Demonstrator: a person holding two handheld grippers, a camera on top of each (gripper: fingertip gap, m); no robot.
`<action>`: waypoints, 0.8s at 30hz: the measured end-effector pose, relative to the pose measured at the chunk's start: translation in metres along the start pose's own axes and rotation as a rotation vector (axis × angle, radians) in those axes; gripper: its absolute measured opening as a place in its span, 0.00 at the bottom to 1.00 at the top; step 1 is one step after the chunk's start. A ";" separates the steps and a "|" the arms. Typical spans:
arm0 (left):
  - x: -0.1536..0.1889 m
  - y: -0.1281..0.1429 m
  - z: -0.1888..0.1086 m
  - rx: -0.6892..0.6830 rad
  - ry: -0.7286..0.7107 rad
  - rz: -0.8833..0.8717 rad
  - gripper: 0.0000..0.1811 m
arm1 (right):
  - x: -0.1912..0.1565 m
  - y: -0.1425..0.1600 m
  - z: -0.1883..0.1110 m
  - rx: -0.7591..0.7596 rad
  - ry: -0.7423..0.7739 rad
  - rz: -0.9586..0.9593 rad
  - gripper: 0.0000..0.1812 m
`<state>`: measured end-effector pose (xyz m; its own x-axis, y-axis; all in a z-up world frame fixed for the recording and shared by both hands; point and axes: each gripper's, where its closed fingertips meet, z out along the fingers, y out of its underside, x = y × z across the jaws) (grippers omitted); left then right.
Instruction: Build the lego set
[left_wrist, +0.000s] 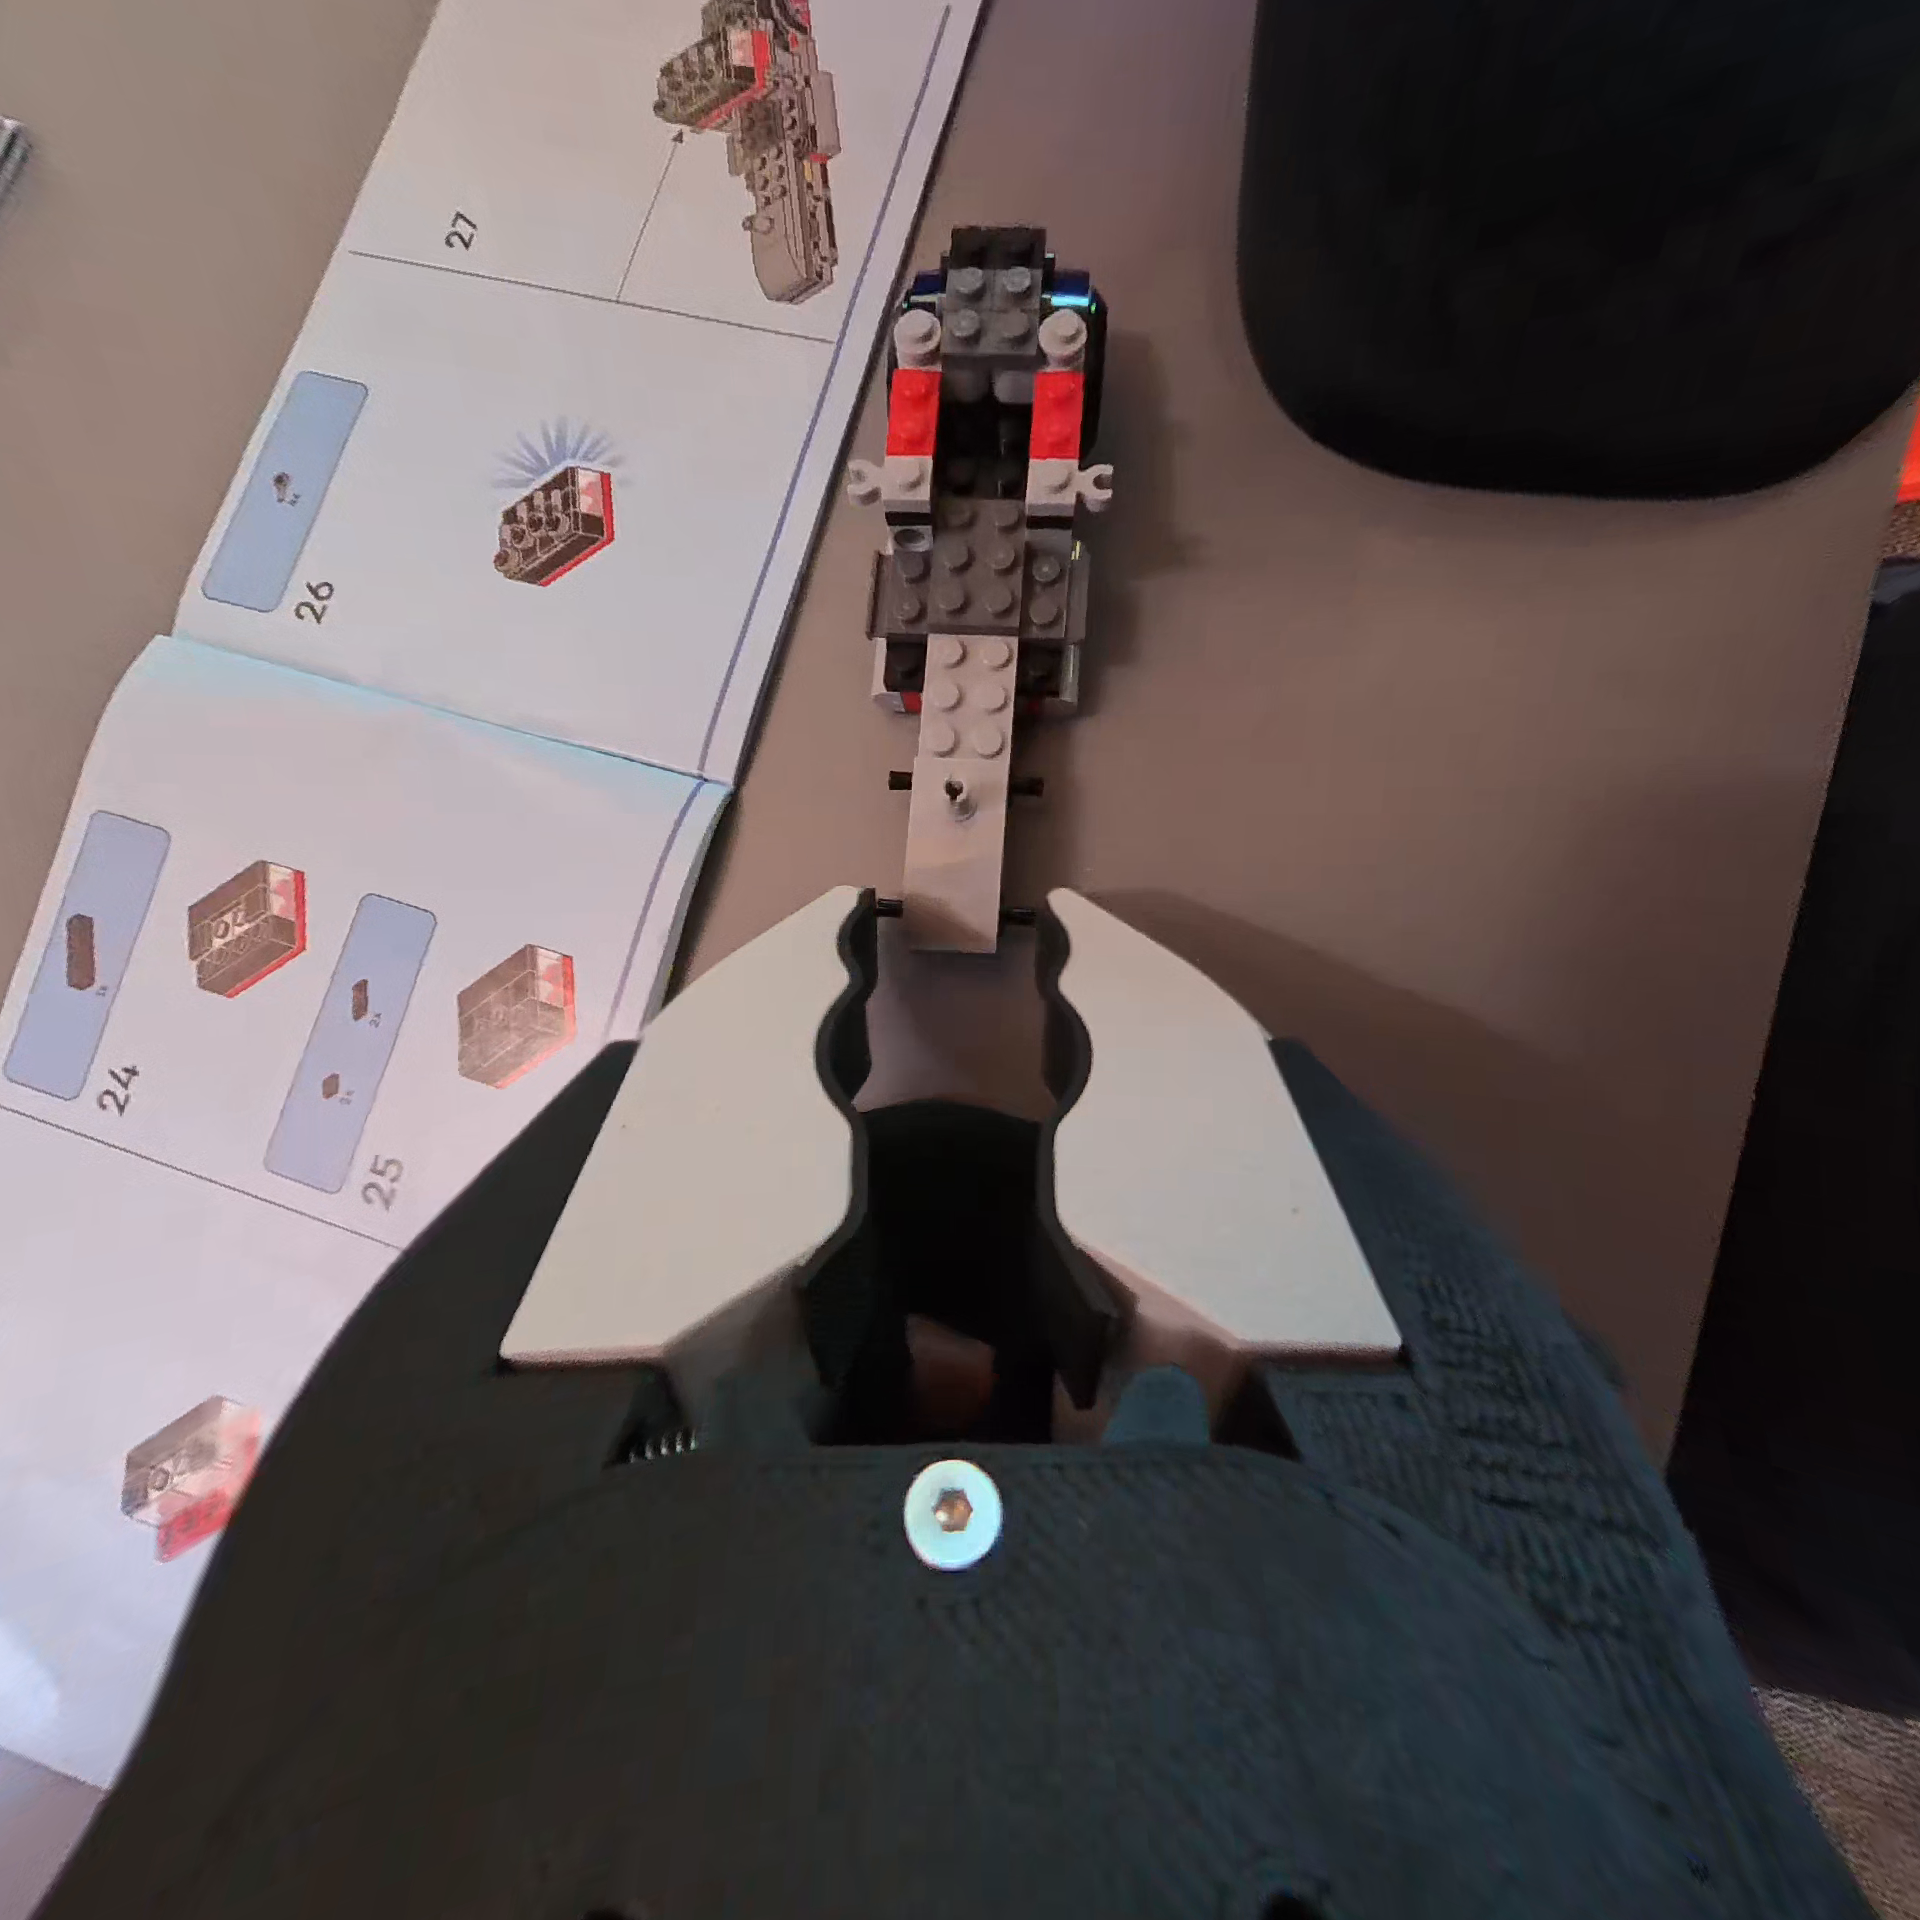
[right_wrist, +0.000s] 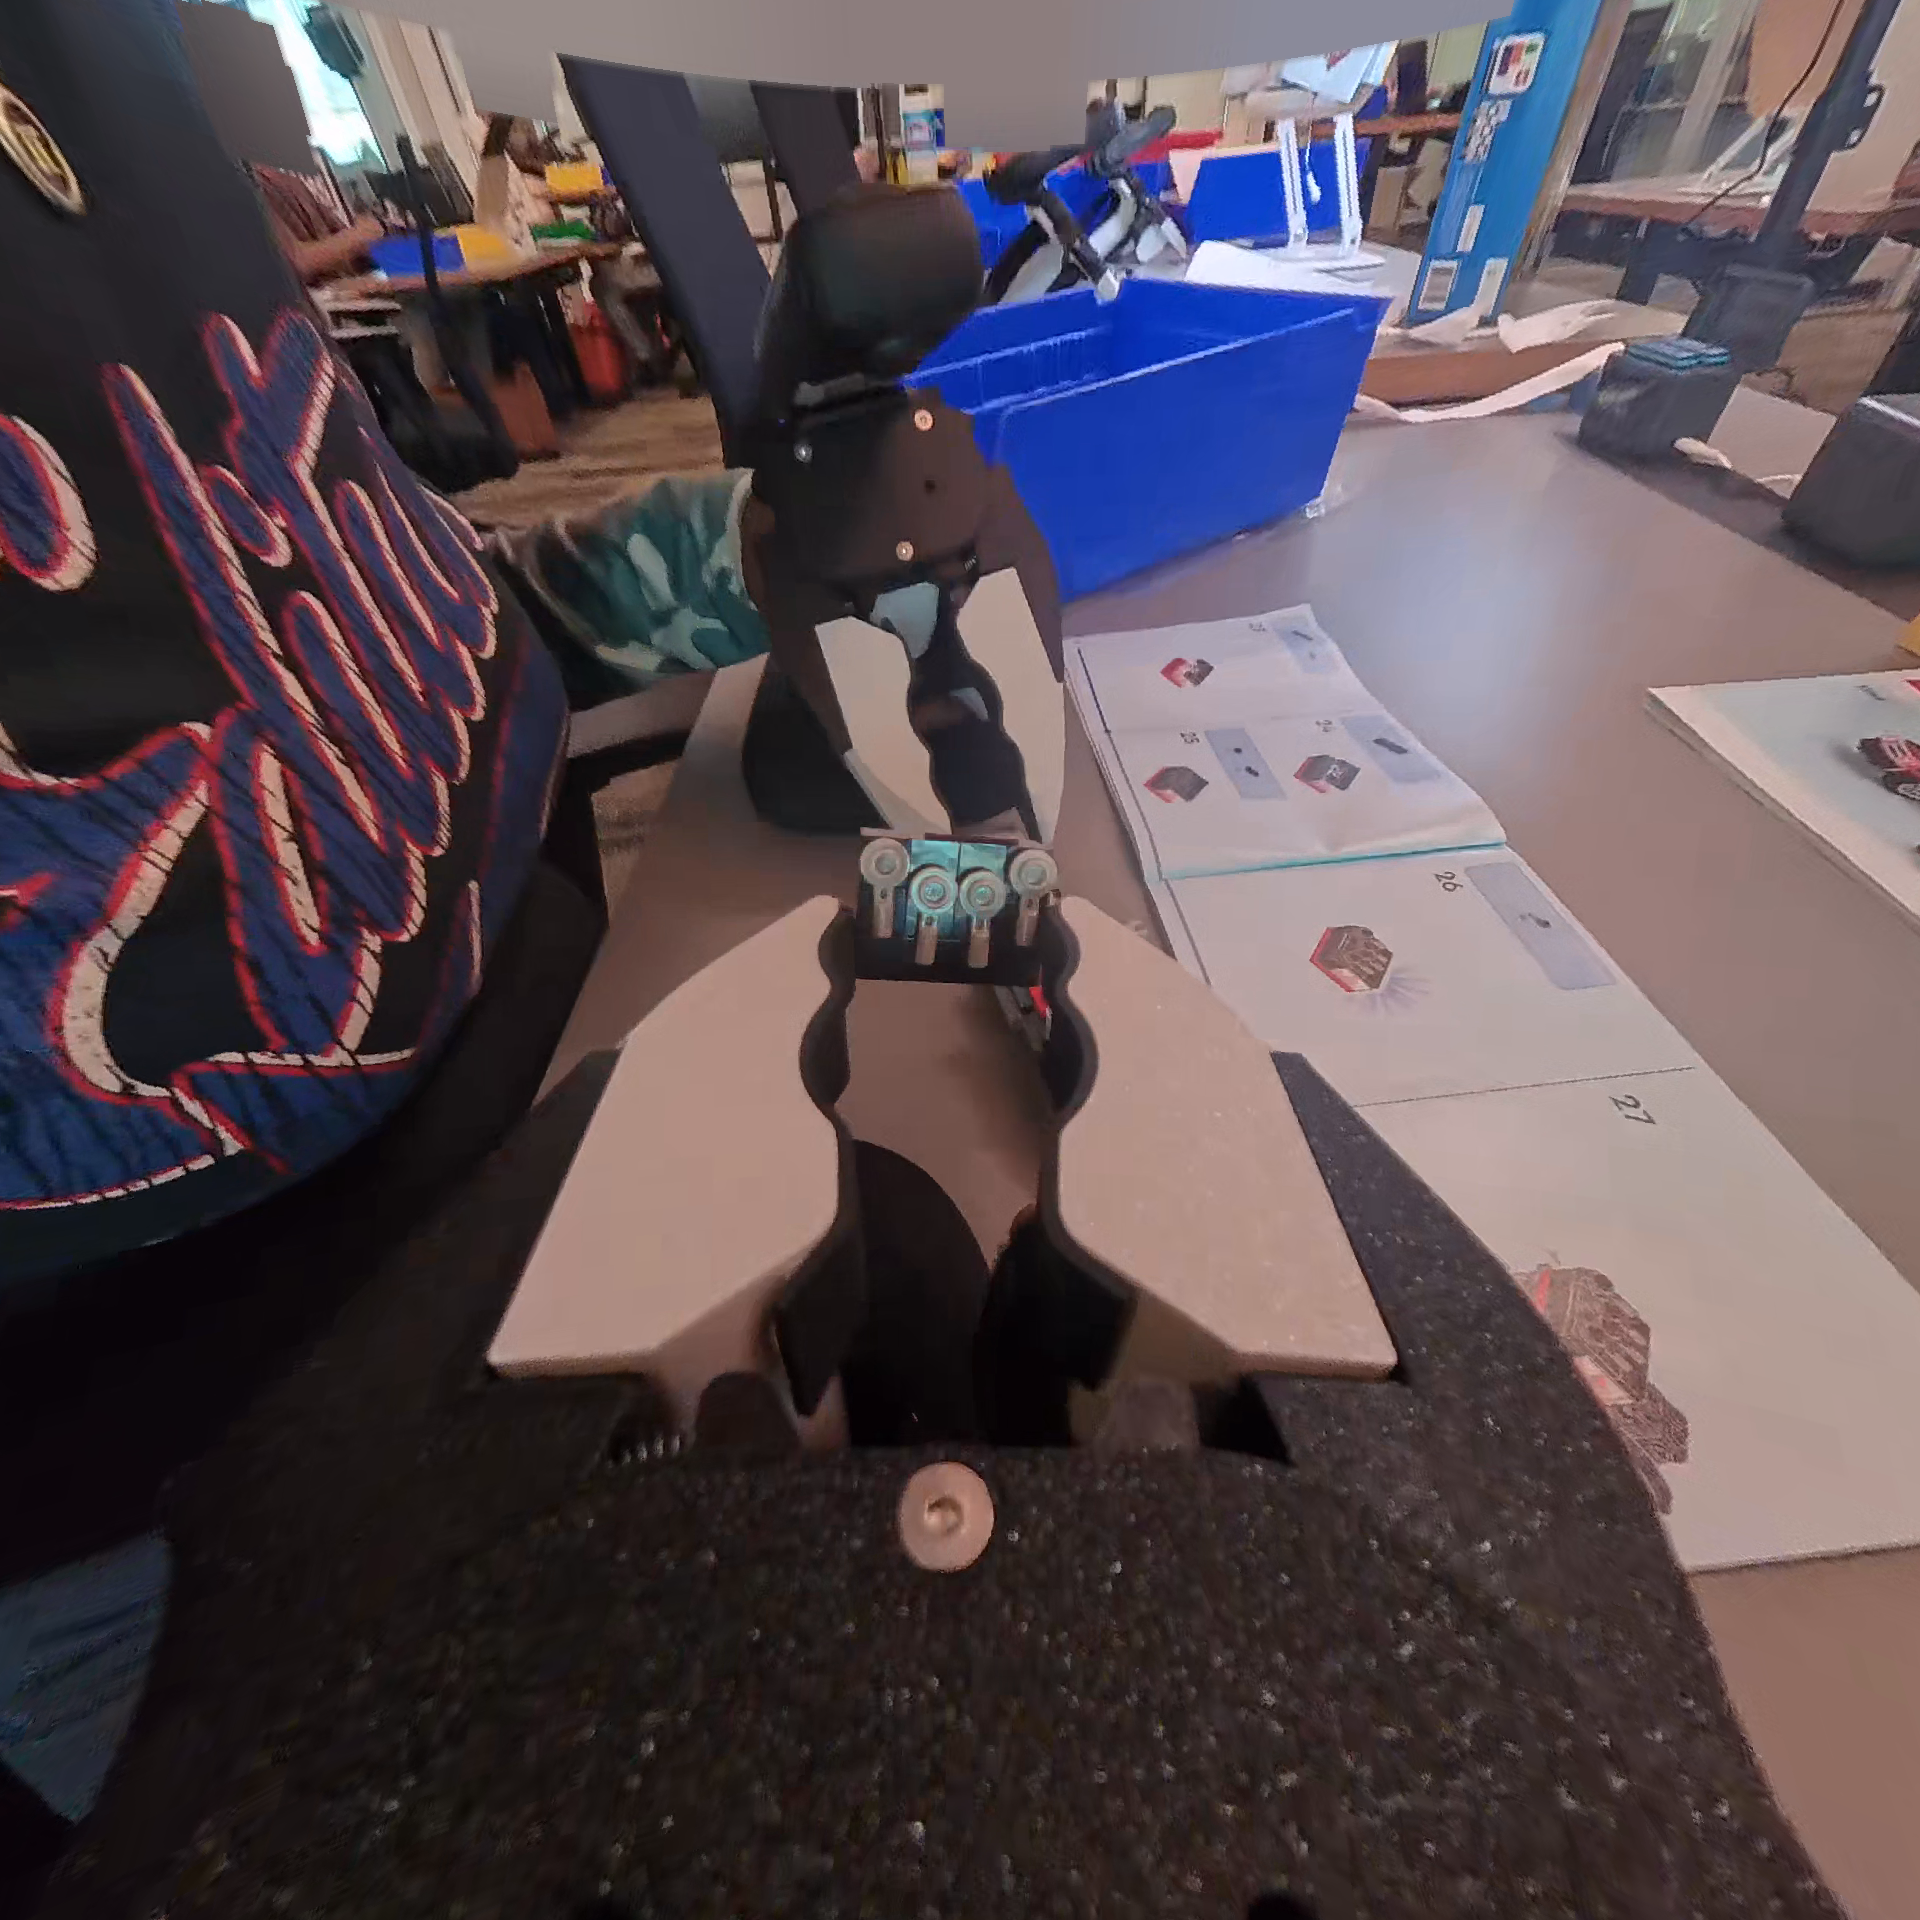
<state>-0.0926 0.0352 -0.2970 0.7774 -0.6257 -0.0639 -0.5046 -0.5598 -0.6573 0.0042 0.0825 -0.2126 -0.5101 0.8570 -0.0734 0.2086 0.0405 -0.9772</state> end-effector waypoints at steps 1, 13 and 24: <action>-0.002 -0.001 0.000 0.003 0.002 0.019 0.16 | 0.000 -0.002 -0.001 0.013 -0.006 0.002 0.19; -0.018 -0.006 0.007 0.001 0.143 0.129 0.16 | 0.010 0.009 0.006 -0.054 0.071 0.009 0.19; -0.018 -0.003 0.011 0.001 0.164 0.099 0.17 | 0.023 0.013 0.006 -0.068 0.182 -0.003 0.19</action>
<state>-0.1008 0.0547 -0.3023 0.6528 -0.7575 -0.0051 -0.5749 -0.4910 -0.6545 -0.0098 0.0993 -0.2282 -0.3523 0.9355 -0.0273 0.2663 0.0722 -0.9612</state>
